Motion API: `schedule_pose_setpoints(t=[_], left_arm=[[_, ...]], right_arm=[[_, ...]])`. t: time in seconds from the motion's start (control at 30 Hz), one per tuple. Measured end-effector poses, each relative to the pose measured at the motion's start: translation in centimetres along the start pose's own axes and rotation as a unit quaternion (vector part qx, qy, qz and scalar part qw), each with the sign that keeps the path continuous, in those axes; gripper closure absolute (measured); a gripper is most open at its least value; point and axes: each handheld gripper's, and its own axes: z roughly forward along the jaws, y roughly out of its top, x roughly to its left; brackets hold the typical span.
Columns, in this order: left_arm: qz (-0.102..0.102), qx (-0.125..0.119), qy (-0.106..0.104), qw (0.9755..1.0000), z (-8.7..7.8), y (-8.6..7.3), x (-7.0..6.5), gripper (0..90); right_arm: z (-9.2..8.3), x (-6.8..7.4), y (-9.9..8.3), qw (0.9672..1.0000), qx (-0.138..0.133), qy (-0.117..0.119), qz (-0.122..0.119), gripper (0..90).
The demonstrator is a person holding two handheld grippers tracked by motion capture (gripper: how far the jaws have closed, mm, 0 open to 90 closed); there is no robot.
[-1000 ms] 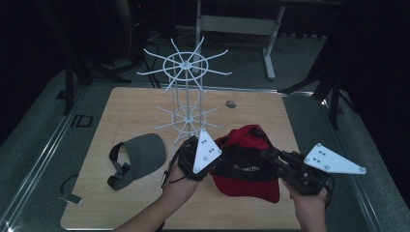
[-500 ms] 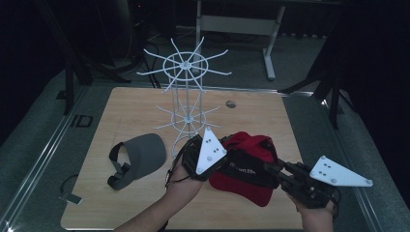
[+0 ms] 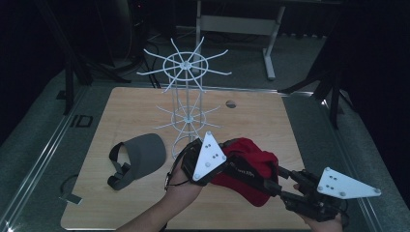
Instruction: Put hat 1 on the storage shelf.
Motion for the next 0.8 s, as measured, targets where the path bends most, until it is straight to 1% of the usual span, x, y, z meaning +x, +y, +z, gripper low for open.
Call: schedule_pose_setpoints(t=[0.03,0.07,0.1,0.13,0.17,0.23,0.27,0.3,0.33,0.37,0.4,0.43,0.47,0.5,0.53,0.57,0.6,0.63,0.67,0.7,0.77,0.8], left_arm=[[-0.005,0.0,-0.002,1.0,0.0,-0.1,0.1,86.7],[-0.006,-0.001,0.001,1.0,0.0,-0.3,0.2,86.7],[-0.004,0.001,-0.003,1.0,-0.1,-0.4,0.3,86.7],[-0.008,0.003,0.0,1.0,-0.1,-0.6,0.4,86.7],[-0.012,0.005,-0.004,0.9999,-0.1,-0.7,0.5,86.7],[-0.004,0.001,-0.011,0.9999,-0.3,-1.0,0.7,86.7],[-0.002,-0.003,-0.023,0.9997,-0.4,-1.1,0.8,86.6],[-0.002,-0.003,-0.023,0.9997,-0.4,-1.1,0.8,86.7],[0.009,-0.008,-0.032,0.9994,-0.6,-1.3,0.7,86.7],[0.011,-0.006,-0.04,0.9991,-0.7,-1.3,0.8,86.6],[0.011,-0.006,-0.04,0.9991,-0.7,-1.3,0.8,86.6],[0.022,-0.011,-0.054,0.9982,-1.0,-1.2,0.8,86.6],[0.026,-0.007,-0.073,0.997,-1.1,-1.1,0.9,86.5],[0.029,-0.011,-0.083,0.9961,-1.3,-1.1,1.0,86.5],[0.032,-0.01,-0.091,0.9953,-1.4,-1.2,1.2,86.5],[0.034,-0.011,-0.111,0.9932,-1.6,-1.2,1.4,86.5],[0.04,-0.018,-0.123,0.9914,-1.8,-1.3,1.5,86.4],[0.04,-0.018,-0.123,0.9914,-1.8,-1.3,1.5,86.5],[0.036,-0.014,-0.158,0.9866,-2.0,-1.3,1.8,86.4],[0.042,-0.021,-0.169,0.9845,-2.1,-1.4,1.8,86.4],[0.038,-0.019,-0.187,0.9815,-2.3,-1.4,2.0,86.4],[0.038,-0.02,-0.187,0.9815,-2.3,-1.4,2.0,86.4]], right_arm=[[-0.2,0.0,0.1,1.0,0.0,0.007,-0.003,52.3],[-0.4,0.0,0.2,0.9999,-0.003,0.009,-0.004,52.9],[-0.6,0.0,0.3,0.9999,-0.009,0.012,-0.001,54.0],[-0.7,0.0,0.4,0.9998,-0.013,0.016,-0.002,54.0],[-1.0,0.0,0.5,0.9995,-0.018,0.025,-0.002,54.0],[-1.3,-0.2,0.7,0.9991,-0.026,0.034,0.003,53.6],[-1.5,-0.4,0.8,0.9986,-0.033,0.042,0.006,53.9],[-1.5,-0.4,0.8,0.9986,-0.033,0.042,0.006,53.9],[-1.6,-0.4,0.8,0.9989,-0.035,0.032,0.005,54.2],[-1.5,-0.5,0.9,0.9995,-0.029,0.014,-0.002,54.8],[-1.4,-0.6,1.0,0.9995,-0.029,0.014,-0.001,55.5],[-1.2,-0.7,1.0,0.9995,-0.028,0.014,-0.001,56.0],[-0.9,-0.7,1.1,0.9996,-0.022,0.015,-0.004,56.0],[-0.4,-0.6,1.2,0.9997,-0.017,0.017,-0.01,56.2],[-0.1,-0.6,1.3,0.9995,-0.014,0.026,-0.011,56.9],[0.3,-0.5,1.4,0.9992,-0.012,0.036,-0.014,56.9],[0.6,-0.4,1.5,0.9989,-0.008,0.044,-0.017,57.1],[0.9,-0.3,1.6,0.9984,-0.005,0.051,-0.022,57.3],[1.2,-0.2,1.6,0.9979,-0.003,0.059,-0.025,57.3],[1.5,-0.1,1.7,0.9974,0.0,0.066,-0.03,57.7],[2.1,0.2,1.9,0.9958,0.008,0.081,-0.041,57.7],[2.3,0.4,2.0,0.9948,0.01,0.091,-0.046,57.7]])
